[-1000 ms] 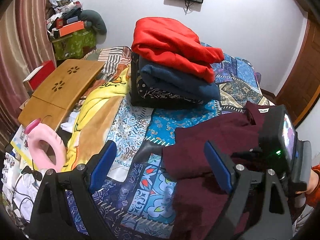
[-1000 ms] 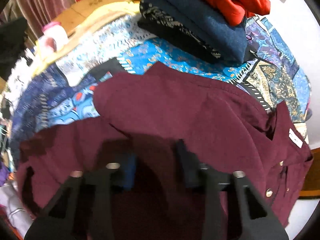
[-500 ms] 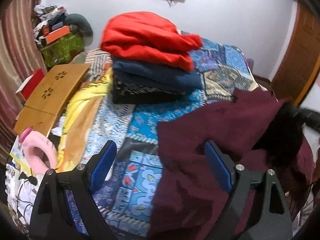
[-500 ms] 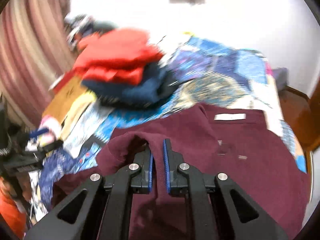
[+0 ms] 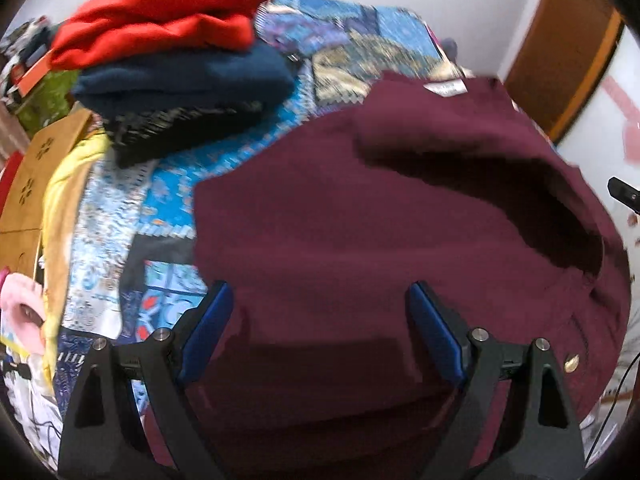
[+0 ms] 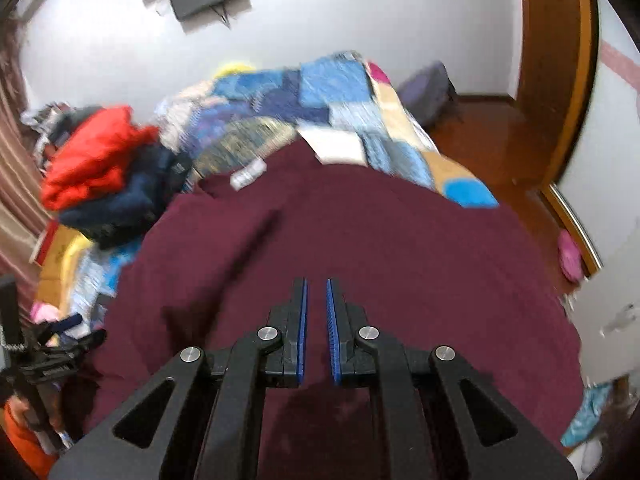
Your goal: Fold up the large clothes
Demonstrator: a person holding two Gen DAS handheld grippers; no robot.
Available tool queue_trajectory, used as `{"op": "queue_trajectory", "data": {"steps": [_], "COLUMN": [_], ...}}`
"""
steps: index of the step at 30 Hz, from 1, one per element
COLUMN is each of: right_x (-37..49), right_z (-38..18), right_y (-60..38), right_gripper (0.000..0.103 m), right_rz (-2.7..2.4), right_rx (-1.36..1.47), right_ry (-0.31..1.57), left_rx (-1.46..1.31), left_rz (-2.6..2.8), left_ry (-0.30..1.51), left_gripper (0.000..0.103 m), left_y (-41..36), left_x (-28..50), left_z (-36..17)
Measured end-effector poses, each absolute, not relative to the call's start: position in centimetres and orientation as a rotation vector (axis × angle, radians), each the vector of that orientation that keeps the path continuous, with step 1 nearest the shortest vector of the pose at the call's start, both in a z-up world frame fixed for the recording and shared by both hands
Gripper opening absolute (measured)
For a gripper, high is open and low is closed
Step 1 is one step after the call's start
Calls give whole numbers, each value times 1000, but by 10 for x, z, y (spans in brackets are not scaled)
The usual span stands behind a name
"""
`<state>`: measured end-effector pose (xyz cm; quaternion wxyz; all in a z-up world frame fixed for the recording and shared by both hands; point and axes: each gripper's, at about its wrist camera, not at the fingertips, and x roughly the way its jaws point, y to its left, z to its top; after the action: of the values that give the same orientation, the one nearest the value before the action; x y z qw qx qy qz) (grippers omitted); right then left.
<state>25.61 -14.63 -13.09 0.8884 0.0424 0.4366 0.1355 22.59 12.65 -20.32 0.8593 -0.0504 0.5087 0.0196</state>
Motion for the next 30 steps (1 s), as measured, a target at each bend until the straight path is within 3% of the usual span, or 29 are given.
{"op": "queue_trajectory", "data": {"steps": [9,14,24,30], "right_x": [244,252,282,310], "right_z": [-110,-99,-148,-183], "right_y": [-112,-63,46,62], "right_gripper": [12,54,56,53], "right_rz": [397,533,642,579], "right_rx": [-107,-156,-503,-616], "right_ry": [846,822,943,1026], "left_rx": [-124,-132,-151,-186], "left_rz": [64,94,100,96], "left_ry": [1053,987,949,974], "left_gripper": [89,89,89,89], "left_y": [130,142,158,165], "left_x": [226,227,236,239], "left_z": [-197,-177,-170,-183]}}
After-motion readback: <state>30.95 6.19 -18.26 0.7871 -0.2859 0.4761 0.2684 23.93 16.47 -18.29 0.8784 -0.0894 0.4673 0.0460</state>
